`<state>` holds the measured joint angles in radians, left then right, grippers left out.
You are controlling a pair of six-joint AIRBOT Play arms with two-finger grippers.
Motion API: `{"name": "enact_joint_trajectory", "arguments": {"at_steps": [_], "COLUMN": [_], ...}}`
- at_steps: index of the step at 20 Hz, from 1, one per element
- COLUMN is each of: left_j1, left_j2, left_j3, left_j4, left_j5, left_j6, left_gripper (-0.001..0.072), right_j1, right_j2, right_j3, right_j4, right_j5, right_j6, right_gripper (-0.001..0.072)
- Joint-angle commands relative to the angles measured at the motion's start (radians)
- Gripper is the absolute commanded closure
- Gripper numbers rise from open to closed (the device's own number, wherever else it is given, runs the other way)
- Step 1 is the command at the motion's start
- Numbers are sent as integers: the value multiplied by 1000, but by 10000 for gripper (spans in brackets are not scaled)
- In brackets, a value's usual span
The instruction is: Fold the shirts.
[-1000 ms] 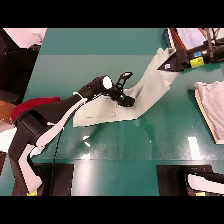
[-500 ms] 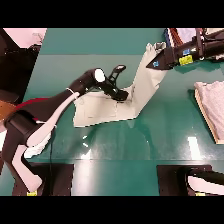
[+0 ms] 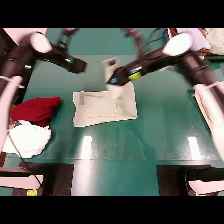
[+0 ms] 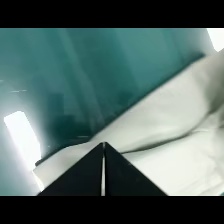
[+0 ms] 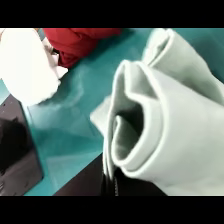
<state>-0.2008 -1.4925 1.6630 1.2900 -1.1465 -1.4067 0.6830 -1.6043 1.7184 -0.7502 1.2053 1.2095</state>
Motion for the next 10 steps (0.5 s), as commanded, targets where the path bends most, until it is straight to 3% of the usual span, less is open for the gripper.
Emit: {"name": "enact_joint_trajectory", "arguments": {"at_steps": [1,3,4,6,7,8,10], "left_j1": [138,180,192,195,195,195,195], "left_j2": [114,145,154,158,158,158,158], "left_j3": [0,0,1,1,1,1,0], "left_j4": [55,55,55,56,55,44,34], "left_j5": [-37,-47,-60,-91,-106,-115,-125], "left_j6": [0,0,0,0,0,0,0], "left_gripper": [681,680,680,680,680,680,680], "right_j1": [182,244,260,248,229,202,131], "right_j2": [-169,-288,-331,-351,-341,-316,-240], "right_j3": [54,177,240,316,335,320,221], "right_j4": [0,-2,-5,-23,-65,-117,-214], "right_j5": [-250,-291,-278,-172,-79,8,157], "right_j6": [-86,-90,-90,-88,-69,-51,-14], "right_gripper": [514,235,143,146,172,248,272]}}
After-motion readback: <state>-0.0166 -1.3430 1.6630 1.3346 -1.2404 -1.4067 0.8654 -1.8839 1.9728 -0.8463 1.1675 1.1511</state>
